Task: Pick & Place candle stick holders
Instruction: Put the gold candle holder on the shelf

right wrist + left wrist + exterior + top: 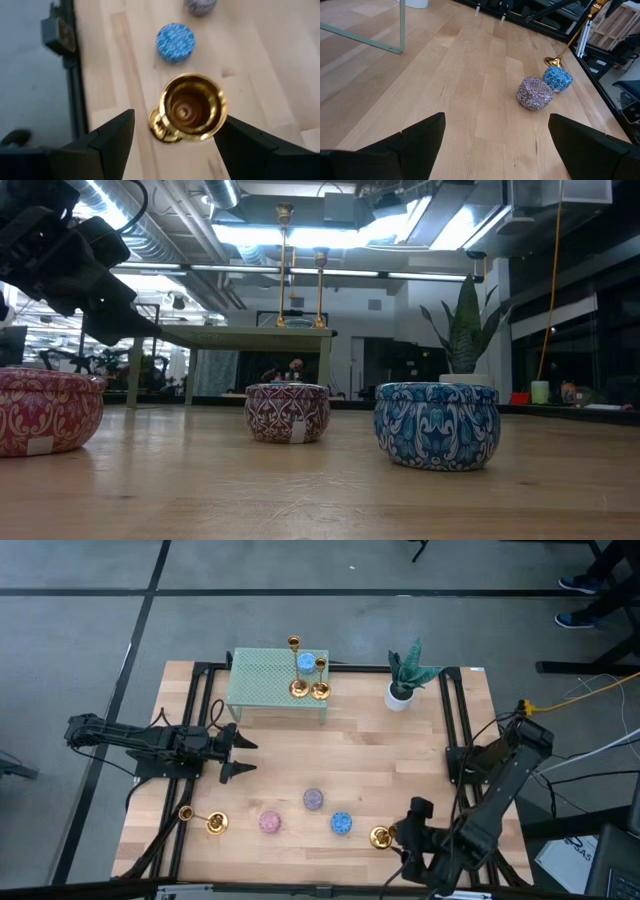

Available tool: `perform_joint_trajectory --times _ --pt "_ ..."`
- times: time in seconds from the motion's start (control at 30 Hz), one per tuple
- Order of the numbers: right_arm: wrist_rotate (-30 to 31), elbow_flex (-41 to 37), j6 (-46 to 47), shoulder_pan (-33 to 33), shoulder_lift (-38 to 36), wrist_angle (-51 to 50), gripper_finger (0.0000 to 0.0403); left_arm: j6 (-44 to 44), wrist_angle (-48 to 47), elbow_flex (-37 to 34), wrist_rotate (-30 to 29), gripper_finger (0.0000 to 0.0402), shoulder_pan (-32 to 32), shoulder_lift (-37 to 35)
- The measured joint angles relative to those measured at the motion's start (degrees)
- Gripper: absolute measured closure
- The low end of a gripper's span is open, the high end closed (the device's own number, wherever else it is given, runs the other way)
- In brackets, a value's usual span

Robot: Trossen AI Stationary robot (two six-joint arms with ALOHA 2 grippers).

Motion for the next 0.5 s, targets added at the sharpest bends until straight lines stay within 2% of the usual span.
perform_joint_trajectory --times 0.2,0.27,0.37,0.5 --pt "5.47 0.0 3.51 -0.33 1.15 -0.04 0.0137 0.0 0.0 -0.02 0.0 0.0048 0.0 -0.01" --pt "5.51 0.0 3.63 -0.48 1.17 -0.02 0.0143 0.0 0.0 -0.02 0.0 0.0049 0.02 0.0" --pt "4.34 0.0 3.61 -0.72 1.17 0.01 0.0169 0.0 0.0 0.0 0.0 0.0049 0.0 -0.02" --pt "2.67 0.0 3.61 -0.87 1.19 0.0 0.0225 0.0 0.0 0.0 0.0 0.0048 0.01 0.0"
